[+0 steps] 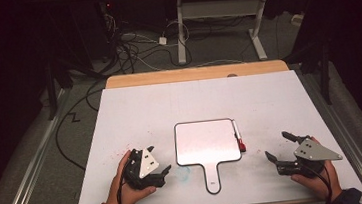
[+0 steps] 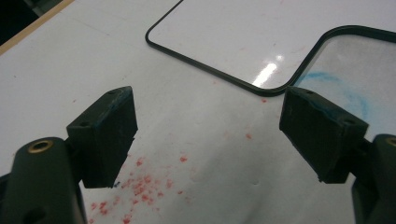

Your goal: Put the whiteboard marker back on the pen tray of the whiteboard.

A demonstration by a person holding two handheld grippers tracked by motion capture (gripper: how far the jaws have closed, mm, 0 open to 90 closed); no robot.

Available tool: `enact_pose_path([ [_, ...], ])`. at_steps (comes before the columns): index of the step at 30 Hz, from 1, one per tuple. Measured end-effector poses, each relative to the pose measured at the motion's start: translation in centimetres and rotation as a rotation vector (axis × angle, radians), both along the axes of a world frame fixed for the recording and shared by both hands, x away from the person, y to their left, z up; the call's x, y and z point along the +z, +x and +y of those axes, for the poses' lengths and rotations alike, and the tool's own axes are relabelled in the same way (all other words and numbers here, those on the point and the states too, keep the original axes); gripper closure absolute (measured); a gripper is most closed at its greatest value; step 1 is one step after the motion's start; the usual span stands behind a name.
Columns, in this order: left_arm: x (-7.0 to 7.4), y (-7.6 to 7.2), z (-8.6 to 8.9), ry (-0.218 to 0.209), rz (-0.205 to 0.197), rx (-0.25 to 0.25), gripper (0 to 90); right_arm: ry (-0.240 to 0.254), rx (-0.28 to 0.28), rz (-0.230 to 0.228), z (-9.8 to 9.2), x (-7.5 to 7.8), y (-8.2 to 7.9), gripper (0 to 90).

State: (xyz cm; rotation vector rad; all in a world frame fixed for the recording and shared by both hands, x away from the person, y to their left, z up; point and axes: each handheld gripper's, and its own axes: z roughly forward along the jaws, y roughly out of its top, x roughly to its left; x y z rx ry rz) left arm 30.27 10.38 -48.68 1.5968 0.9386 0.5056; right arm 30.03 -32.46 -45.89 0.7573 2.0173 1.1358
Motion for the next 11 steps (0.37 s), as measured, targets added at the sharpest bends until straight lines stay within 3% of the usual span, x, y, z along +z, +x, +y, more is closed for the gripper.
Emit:
enact_pose_path([
  [11, -0.11, 0.45, -0.2, -0.004, 0.01, -0.002, 18.0, 0.01, 0.012, 0.007, -0.3, 0.13, 0.0, 17.0],
])
